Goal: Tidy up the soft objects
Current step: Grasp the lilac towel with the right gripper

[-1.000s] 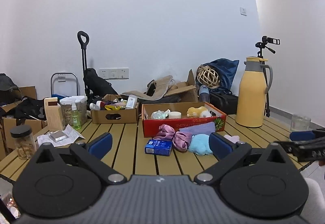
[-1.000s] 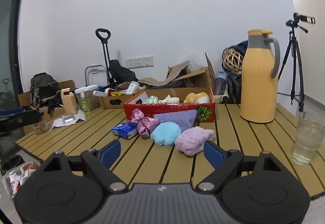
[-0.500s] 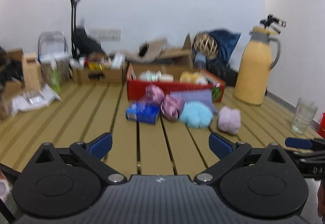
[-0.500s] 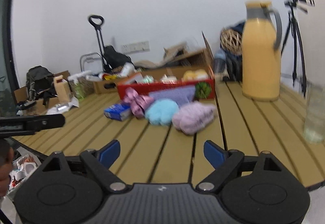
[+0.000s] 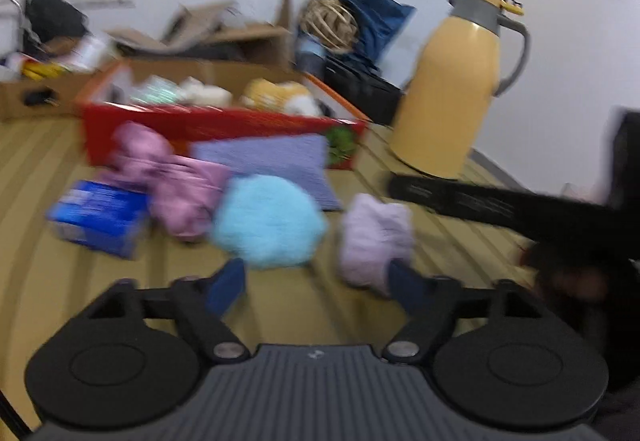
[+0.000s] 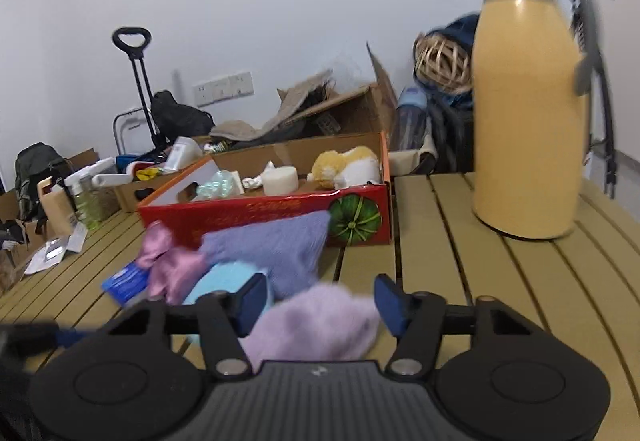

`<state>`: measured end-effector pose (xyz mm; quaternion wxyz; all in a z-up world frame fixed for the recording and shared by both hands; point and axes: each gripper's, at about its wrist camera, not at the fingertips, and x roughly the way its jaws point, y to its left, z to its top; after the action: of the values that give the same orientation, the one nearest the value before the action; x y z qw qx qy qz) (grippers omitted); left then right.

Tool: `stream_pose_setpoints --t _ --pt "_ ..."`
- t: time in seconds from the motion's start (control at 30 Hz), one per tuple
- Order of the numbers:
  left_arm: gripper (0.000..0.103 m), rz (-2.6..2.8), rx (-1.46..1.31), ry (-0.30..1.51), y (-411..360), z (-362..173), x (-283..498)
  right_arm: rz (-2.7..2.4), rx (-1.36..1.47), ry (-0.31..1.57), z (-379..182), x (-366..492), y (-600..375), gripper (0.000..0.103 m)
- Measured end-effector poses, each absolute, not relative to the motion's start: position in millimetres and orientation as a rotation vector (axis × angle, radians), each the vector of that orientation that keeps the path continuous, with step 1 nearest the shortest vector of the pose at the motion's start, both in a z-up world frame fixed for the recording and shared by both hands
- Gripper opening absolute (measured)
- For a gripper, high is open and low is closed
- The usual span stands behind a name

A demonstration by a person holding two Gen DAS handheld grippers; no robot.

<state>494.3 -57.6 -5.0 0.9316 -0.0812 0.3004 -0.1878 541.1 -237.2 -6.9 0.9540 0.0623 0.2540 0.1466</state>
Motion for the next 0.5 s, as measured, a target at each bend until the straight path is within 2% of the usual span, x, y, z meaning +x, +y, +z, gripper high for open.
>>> stream_pose_setpoints --t 0.03,0.1,0.13,0.17,0.2,0.33,0.37,0.43,0.5 --pt "0.064 -0.411 -0.177 0.625 -64 -8 502 0.318 0.129 0.541 -12 557 -238 0.055" --pt "0.028 -0.451 -0.147 0.678 -79 -18 519 0.354 0.148 0.608 -23 577 -243 0.04" --pt "0.027 -0.457 -0.148 0.683 -79 -20 522 0.371 0.169 0.629 -27 579 -246 0.035" --pt "0.027 -0.464 -0.165 0.661 -75 -20 521 0.368 0.182 0.637 -30 574 -248 0.027" --pt "0.026 -0.434 -0.172 0.642 -68 -20 521 0.354 0.181 0.636 -30 566 -248 0.025" --pt "0.026 -0.321 -0.226 0.619 -38 -18 519 0.313 0.192 0.627 -27 520 -252 0.026" --pt "0.029 -0.337 -0.24 0.612 -34 -16 517 0.304 0.191 0.602 -25 510 -252 0.027" --pt "0.039 -0.37 -0.253 0.598 -33 -9 512 0.283 0.195 0.56 -20 501 -258 0.034" --pt "0.057 -0.402 -0.265 0.597 -39 -4 509 0.275 0.213 0.544 -17 502 -266 0.04"
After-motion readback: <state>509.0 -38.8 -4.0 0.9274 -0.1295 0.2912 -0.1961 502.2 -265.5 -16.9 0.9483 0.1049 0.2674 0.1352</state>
